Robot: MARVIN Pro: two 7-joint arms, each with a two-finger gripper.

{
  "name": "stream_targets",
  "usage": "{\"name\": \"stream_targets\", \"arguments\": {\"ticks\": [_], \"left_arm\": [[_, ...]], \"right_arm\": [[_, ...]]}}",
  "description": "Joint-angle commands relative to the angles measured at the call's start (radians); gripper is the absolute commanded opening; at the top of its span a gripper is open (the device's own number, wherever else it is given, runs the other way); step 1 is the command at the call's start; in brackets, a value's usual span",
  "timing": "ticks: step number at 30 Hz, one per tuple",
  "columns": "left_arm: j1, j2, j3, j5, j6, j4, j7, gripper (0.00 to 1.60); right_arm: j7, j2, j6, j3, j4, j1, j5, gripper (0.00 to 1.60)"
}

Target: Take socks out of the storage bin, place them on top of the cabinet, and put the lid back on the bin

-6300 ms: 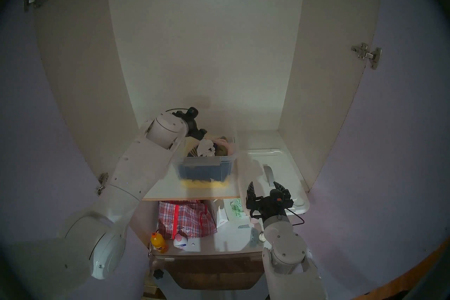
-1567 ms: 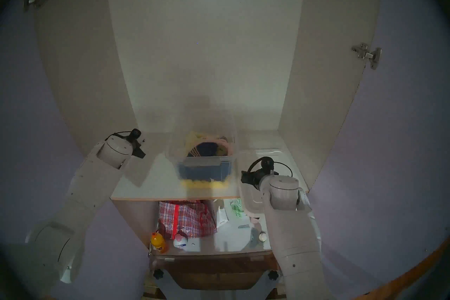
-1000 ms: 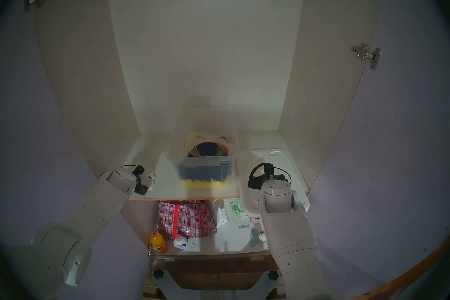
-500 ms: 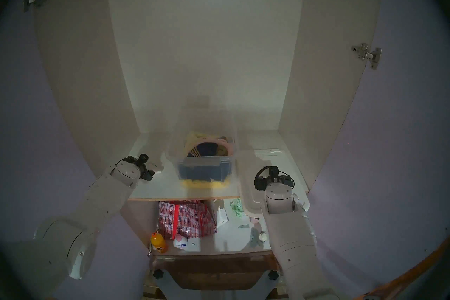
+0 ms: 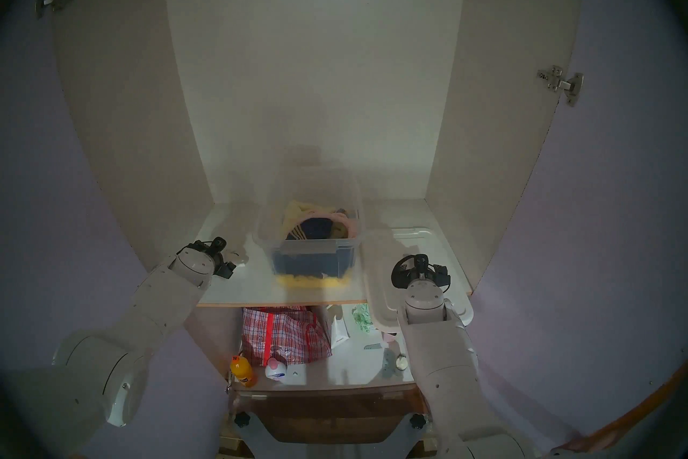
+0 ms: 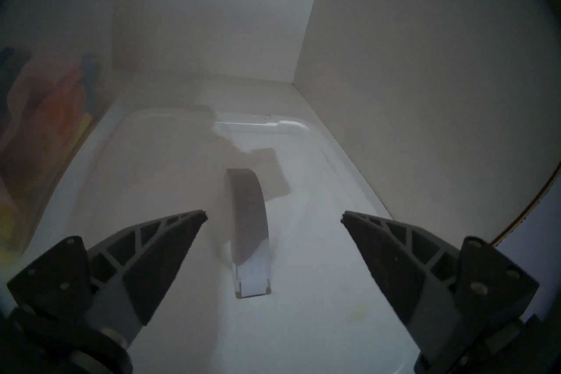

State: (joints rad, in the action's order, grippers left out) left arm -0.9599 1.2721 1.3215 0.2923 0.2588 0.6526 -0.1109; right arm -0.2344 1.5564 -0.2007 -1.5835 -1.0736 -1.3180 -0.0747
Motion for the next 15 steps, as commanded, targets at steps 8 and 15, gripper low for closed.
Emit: {"name": "stream_targets", "arguments": {"ticks": [8, 15], "left_arm": [[0.033, -0.001, 0.002, 0.0, -0.008, 0.018, 0.0, 1.6], [0.033, -0.001, 0.002, -0.001, -0.009, 0.017, 0.0, 1.6]], "right_arm": [[0.095, 0.021, 0.035, -0.06, -0.078, 0.006, 0.109, 1.6], [0.109, 0.02, 0.027, -0.063, -0.091, -0.002, 0.119, 1.6]]}}
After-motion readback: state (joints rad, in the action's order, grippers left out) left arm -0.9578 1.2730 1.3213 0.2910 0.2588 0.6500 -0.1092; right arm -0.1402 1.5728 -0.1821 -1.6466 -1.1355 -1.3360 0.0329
